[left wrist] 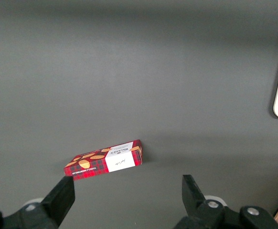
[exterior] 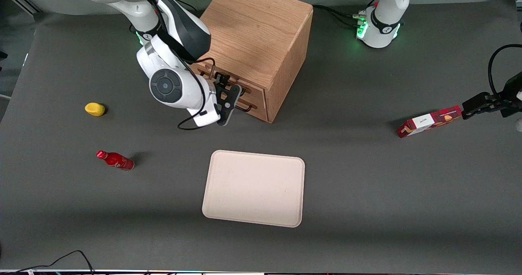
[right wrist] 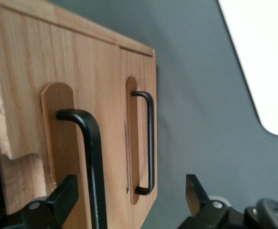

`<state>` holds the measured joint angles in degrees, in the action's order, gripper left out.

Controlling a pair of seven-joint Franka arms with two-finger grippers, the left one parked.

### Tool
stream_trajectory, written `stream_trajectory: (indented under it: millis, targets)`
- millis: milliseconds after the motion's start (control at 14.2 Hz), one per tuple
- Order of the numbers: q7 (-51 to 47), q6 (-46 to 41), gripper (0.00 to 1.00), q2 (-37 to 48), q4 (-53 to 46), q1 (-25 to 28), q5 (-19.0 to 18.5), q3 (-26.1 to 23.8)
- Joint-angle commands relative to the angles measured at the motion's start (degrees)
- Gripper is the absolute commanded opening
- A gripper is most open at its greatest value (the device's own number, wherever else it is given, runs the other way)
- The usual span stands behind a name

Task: Close top drawer

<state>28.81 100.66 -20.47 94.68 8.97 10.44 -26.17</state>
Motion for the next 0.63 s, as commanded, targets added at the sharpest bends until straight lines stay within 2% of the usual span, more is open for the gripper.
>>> stream_trajectory:
  millis: [0,282,423,564]
  targets:
    - [-0.95,-0.81,1.00,1.05,-3.00,-3.95,1.07,0.15]
    - [-0.24,-1.09,1.00,4.55,-5.82,-11.24,3.00,0.50]
    - [-0.07,-0.56,1.00,6.92,-5.82,-13.19,3.53,4.26]
    - [-0.07,-0.55,1.00,8.69,-5.64,-13.28,3.53,10.40]
